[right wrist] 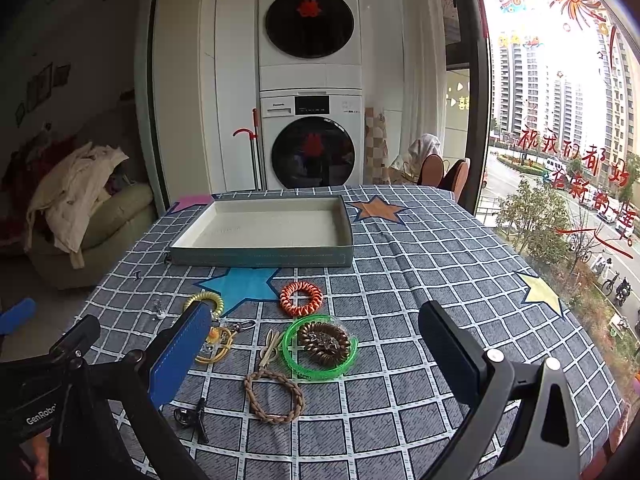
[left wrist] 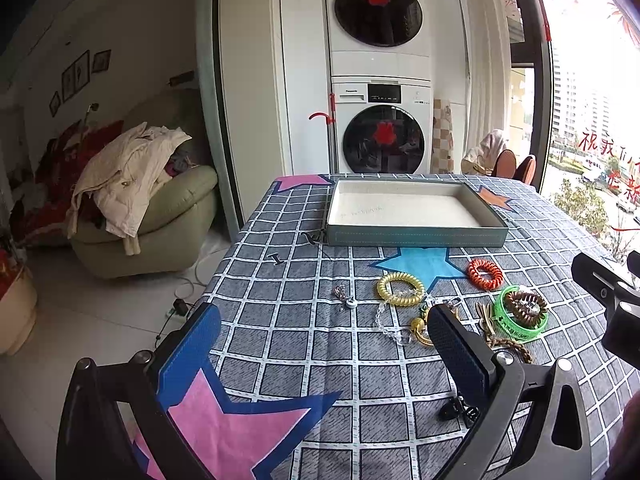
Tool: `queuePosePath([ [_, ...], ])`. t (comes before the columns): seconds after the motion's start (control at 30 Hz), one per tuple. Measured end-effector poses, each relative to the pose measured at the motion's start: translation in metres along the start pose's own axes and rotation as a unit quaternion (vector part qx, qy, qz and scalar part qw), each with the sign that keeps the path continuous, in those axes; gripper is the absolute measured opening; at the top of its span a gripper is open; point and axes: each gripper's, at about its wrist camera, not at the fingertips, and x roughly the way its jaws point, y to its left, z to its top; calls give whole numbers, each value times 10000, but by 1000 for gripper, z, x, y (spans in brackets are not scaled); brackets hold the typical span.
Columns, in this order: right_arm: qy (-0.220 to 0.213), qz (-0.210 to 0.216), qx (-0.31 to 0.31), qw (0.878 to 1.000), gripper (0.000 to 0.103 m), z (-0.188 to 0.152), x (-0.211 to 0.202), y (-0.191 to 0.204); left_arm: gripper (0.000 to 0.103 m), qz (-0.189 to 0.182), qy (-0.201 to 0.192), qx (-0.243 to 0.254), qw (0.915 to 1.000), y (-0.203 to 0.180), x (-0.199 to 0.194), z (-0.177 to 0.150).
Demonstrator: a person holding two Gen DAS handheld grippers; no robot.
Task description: Organize jewelry
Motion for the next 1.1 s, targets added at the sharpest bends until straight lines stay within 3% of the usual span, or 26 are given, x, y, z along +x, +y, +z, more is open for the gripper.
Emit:
queuePosePath([
  [1.1, -42, 43, 10, 10000, 103, -9, 0, 0, 103, 46, 53, -44, 10000, 2, 6, 0],
])
